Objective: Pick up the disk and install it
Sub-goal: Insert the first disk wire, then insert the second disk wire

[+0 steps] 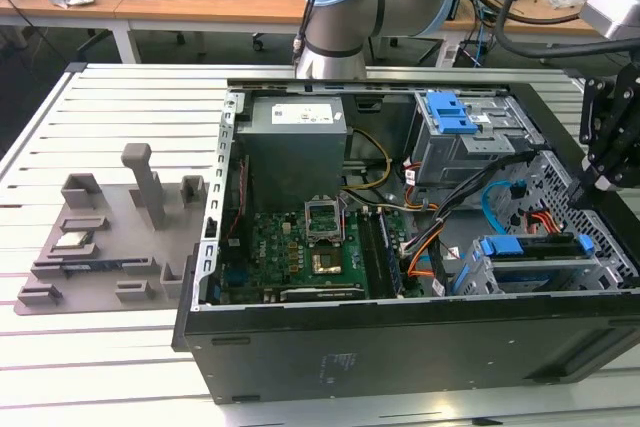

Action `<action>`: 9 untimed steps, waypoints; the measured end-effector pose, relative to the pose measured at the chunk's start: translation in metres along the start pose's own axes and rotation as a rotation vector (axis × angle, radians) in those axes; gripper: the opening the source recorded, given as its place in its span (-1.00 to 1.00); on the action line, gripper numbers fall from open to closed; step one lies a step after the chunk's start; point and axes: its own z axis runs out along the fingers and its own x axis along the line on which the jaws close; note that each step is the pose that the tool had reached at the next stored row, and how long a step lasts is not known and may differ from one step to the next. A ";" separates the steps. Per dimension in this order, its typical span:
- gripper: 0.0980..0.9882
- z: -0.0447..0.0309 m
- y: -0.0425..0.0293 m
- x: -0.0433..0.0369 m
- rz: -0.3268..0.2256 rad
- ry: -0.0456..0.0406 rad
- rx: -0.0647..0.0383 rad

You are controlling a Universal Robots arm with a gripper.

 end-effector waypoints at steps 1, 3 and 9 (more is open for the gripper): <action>-0.98 0.0000 0.0000 0.0000 0.000 -0.0001 0.000; -0.98 -0.0001 0.0000 0.0000 0.000 0.0000 0.000; -0.68 -0.0002 0.0037 -0.0056 0.000 0.0000 0.000</action>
